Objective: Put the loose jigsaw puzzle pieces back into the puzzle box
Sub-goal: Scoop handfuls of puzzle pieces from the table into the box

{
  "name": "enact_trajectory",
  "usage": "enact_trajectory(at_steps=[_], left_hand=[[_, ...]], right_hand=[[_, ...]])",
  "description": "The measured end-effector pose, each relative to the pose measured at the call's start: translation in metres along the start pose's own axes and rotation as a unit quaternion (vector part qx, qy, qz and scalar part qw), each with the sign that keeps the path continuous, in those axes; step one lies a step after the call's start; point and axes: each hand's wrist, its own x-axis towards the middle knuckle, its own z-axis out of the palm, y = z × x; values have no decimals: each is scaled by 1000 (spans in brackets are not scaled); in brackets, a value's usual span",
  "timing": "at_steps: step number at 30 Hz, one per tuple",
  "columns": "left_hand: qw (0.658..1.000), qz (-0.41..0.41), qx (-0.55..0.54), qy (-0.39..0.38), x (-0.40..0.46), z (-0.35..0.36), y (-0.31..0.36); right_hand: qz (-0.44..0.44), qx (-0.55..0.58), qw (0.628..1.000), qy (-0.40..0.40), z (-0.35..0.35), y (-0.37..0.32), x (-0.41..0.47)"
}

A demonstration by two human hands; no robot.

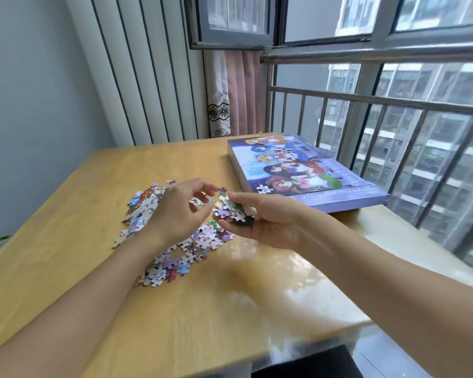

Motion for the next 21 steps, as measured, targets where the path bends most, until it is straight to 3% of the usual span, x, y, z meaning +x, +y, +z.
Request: enact_trajectory(at_steps=[4,8,13,17,21], left_hand=[[989,68,75,-112,24,19,13],[979,162,39,-118,43,52,36],[993,63,38,-90,54,74,42],[993,-53,-102,5,70,77,42],[984,-103,-129,69,84,69,41]], right_hand=[[-13,-15,1000,-6,-9,-11,-20],[-47,13,999,20,-21,-20,-30],[-58,33,997,27,-35,-31,-41],[-61,11,998,24,-47,-31,-41],[-58,32,995,73,-66,-33,-27]])
